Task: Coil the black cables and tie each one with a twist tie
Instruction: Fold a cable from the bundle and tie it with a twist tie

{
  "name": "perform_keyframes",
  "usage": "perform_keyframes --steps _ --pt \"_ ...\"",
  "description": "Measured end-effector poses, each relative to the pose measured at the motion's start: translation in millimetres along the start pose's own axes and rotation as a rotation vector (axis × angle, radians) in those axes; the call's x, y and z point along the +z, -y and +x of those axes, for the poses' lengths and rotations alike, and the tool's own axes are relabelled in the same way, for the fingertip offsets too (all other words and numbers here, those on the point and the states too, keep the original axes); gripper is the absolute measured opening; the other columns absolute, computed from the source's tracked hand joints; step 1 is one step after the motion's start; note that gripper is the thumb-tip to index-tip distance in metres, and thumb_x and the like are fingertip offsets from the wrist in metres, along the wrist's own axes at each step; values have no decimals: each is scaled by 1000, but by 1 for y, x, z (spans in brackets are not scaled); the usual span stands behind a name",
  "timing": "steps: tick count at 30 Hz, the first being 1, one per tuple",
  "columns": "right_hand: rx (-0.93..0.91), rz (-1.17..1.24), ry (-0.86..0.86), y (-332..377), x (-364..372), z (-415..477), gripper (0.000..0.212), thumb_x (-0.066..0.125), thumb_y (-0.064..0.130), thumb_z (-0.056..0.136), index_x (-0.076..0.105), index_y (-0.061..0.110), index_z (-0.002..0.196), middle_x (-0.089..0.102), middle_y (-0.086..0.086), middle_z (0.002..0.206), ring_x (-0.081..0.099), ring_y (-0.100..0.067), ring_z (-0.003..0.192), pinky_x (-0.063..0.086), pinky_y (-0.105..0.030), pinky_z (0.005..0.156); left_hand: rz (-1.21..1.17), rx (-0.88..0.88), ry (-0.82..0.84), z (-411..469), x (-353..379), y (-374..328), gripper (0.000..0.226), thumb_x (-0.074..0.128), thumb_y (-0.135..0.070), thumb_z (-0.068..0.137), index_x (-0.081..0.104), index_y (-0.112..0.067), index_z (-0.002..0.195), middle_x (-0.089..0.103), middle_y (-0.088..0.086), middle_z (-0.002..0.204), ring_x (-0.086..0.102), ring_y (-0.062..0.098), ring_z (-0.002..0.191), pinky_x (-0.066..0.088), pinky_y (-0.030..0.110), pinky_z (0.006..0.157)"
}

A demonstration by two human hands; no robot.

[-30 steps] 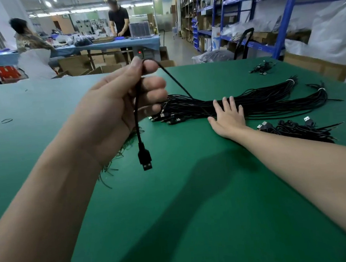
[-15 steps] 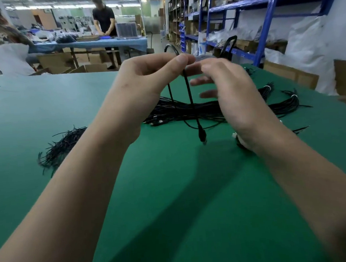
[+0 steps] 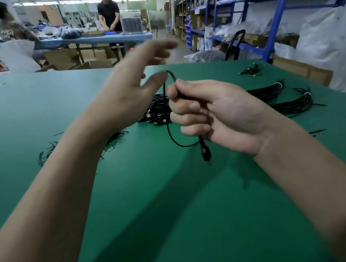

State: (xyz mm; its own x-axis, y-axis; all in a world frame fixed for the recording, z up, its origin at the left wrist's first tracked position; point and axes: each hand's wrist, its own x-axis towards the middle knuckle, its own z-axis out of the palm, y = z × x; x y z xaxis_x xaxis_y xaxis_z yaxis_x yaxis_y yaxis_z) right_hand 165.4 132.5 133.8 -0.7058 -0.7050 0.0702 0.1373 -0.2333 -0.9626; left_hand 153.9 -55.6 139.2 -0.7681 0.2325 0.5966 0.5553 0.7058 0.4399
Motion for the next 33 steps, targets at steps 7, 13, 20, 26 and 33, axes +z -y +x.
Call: perform_keyframes --steps 7,13,20,26,33 --pt "137 -78 114 -12 -9 -4 38 34 36 107 49 19 77 18 8 57 12 -7 49 8 -21 42 -207 31 226 -8 1 4 30 48 -8 105 70 -22 119 70 20 93 65 34 85 52 45 75" --pt "203 -206 177 -16 -16 -7 40 34 35 108 47 21 73 17 7 57 13 -8 49 9 -19 40 -65 18 221 -12 -15 -1 39 53 -10 103 68 -43 118 69 9 86 59 44 80 49 56 73" --pt "97 -416 275 8 -27 -18 39 37 37 106 47 23 72 29 9 55 19 -10 48 13 -23 42 -83 78 67 -15 -35 -27 28 63 -50 90 70 -43 116 76 -4 96 71 31 88 57 56 86" --pt "45 -353 278 27 -42 -28 38 37 37 104 48 23 70 24 7 56 17 -10 48 10 -25 42 -115 158 73 -12 -25 -30 21 59 -39 101 73 -35 115 63 3 85 57 21 75 45 36 66" --pt "-123 21 269 39 -40 -29 32 30 32 106 52 20 87 17 9 63 16 -6 51 18 -17 41 -323 29 105 -16 40 -35 38 44 -28 107 64 -53 86 37 7 67 35 24 63 30 43 59"
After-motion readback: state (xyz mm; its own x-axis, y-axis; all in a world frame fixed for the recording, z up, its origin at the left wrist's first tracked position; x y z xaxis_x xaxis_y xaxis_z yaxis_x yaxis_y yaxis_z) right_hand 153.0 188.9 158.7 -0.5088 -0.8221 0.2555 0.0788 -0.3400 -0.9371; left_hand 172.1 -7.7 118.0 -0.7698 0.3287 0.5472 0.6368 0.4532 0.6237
